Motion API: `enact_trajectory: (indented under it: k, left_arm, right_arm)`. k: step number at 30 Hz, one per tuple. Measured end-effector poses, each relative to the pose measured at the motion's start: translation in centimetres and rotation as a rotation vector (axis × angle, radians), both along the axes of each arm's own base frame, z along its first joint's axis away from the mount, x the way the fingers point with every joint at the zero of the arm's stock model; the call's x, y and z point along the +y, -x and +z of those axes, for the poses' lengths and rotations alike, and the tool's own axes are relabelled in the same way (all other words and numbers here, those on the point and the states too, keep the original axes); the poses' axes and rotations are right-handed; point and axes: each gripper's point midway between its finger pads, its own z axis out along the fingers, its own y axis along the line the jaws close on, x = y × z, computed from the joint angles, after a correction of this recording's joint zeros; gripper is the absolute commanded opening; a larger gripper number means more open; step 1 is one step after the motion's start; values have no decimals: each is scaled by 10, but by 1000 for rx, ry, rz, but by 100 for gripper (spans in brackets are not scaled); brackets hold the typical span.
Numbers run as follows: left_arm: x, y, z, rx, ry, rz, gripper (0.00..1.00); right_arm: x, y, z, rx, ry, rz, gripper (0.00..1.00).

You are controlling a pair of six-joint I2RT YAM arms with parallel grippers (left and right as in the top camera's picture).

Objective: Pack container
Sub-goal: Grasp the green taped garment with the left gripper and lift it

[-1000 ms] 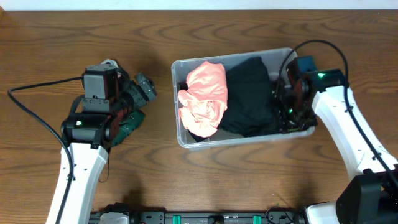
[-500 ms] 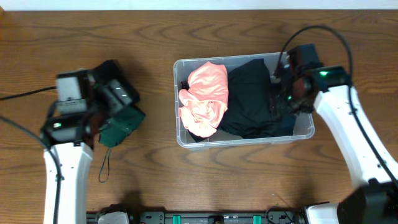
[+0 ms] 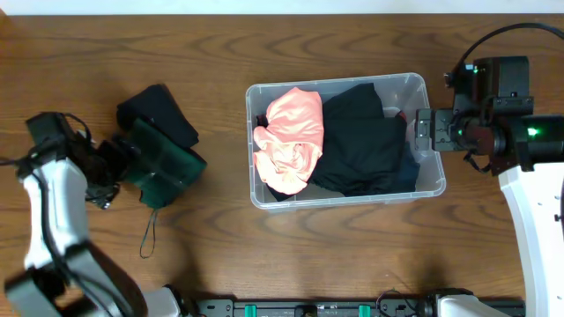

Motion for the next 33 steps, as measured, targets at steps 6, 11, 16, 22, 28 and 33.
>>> enact_trajectory:
  k: [6,11,16,22,28,33]
  left_arm:
    - [-6,-6,-55,92,107,-27,98]
    - [-11,-12,-65,80,146,-38,36]
    - [-22,-19,-58,26,217,-64,6]
    - [-38,-16,-30,-22,281,-84,6]
    - [-54,-20,70,-307,165,-163,6]
    - [-99,-18,155,-585,64,-302,6]
  right_arm:
    - [0,-2,1,-7,0,-4,99]
    - [0,-1,0,-3,0,-5,99]
    - [-1,0,-1,3,2,-6,99]
    - [-6,1,-1,6,21,-23,99]
    - [-10,1,-1,5,25,-45,99]
    - [-25,3,-1,6,21,-168,99]
